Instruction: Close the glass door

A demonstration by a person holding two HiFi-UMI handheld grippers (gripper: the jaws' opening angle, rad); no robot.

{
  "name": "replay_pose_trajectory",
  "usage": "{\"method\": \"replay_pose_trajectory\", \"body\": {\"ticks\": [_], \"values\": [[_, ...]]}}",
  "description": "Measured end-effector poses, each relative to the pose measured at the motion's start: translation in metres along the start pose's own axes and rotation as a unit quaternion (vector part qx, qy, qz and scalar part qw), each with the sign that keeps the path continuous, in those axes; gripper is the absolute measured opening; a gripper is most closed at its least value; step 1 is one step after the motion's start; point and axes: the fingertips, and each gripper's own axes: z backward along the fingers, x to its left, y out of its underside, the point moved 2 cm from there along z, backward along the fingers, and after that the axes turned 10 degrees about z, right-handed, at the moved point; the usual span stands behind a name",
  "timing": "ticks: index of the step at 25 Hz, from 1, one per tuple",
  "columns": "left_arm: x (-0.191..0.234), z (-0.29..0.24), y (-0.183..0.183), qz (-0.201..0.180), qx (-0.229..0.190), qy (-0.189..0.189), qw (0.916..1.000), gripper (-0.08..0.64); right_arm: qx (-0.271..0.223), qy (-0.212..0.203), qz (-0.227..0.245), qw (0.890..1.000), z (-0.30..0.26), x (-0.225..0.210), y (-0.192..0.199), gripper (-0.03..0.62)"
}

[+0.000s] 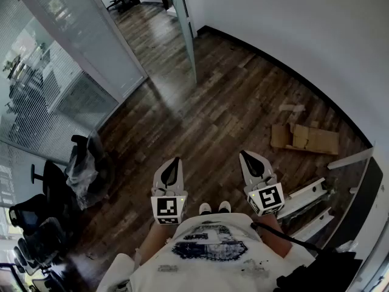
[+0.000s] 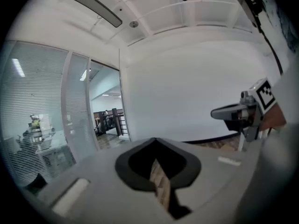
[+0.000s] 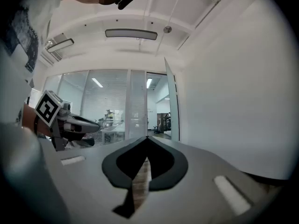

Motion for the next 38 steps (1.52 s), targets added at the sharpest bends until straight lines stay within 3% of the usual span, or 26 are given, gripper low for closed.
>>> {"method": "replay_pose_trajectory", "body": {"ticks": [8,23,29,33,38], "values": [[0.002,0.01,0.008,0.002,0.003,-0.003,1.0,0.002,0.005,0.006,-0.002,1.0,0.009,0.007,-0.002,0.003],[-0.008,-0.002,0.023,0.001,0.017,-0.014,0.9998,0.002,-0.01,-0.034,-0.016,0.999,0.0,0.002,0.01,0.005],[0.02,-0.044,0.03,0.024,0.022,-0.027,0.9991,0.002,0.011,-0.058,-0.022,0.998,-0.047,-0.009,0.023,0.005],[0.04,-0.087,0.032,0.027,0.033,-0.026,0.9988,0.002,0.021,-0.049,-0.017,0.998,-0.079,-0.032,0.028,0.005],[0.066,-0.156,0.007,0.014,0.026,-0.002,0.9996,0.002,0.038,-0.034,-0.021,0.998,-0.14,-0.067,0.035,0.005]]}}
